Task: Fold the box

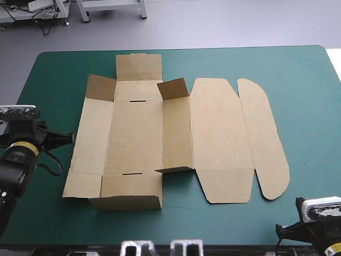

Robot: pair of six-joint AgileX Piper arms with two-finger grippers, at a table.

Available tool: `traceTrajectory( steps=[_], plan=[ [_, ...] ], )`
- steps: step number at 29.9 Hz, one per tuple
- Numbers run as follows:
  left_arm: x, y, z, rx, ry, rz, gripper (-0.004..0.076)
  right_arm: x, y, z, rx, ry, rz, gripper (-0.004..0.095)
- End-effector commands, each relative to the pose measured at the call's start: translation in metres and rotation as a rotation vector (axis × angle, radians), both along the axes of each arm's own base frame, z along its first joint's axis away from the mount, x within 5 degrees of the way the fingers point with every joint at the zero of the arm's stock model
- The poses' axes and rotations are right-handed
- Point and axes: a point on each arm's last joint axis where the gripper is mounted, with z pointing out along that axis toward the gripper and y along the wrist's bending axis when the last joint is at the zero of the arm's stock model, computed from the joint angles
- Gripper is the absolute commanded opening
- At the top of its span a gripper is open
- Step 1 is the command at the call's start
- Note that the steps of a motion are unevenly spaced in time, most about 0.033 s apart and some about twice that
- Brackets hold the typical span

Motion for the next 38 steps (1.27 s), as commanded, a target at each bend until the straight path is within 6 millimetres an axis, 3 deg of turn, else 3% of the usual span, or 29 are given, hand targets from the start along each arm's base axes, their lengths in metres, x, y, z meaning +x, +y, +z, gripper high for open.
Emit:
traceTrajectory(
  steps=[1,4,8,17,24,31,35,38],
  plan=[
    [0.029,-0.002,0.011,-0.015,-0.037,0.009,-0.0002,0.003,-0.001,0.014,-0.006,-0.083,-0.005,-0.0013],
    [0.056,0.009,0.008,-0.09,0.024,0.094,0.0003,0.003,-0.001,0.014,-0.006,-0.083,-0.005,-0.0013],
    [0.079,0.043,0.005,-0.233,0.137,0.224,0.0015,0.003,-0.001,0.014,-0.008,-0.084,-0.006,-0.0013],
    [0.076,0.106,-0.028,-0.545,0.434,0.206,0.0015,0.003,-0.001,0.014,-0.008,-0.084,-0.006,-0.0013],
    [0.09,0.098,-0.037,-0.697,0.419,-0.196,0.0014,0.003,-0.001,0.014,-0.008,-0.084,-0.006,-0.0013],
    [0.091,0.098,-0.037,-0.686,0.409,-0.21,0.0029,0.003,-0.001,0.014,-0.009,-0.084,-0.007,-0.0013],
    [0.092,0.093,-0.038,-0.667,0.42,-0.245,0.0169,0.003,-0.001,0.014,-0.009,-0.084,-0.007,-0.0013],
    [0.095,0.086,-0.045,-0.59,0.492,-0.285,0.0405,0.003,-0.001,0.014,-0.009,-0.084,-0.007,-0.0013]
  ],
)
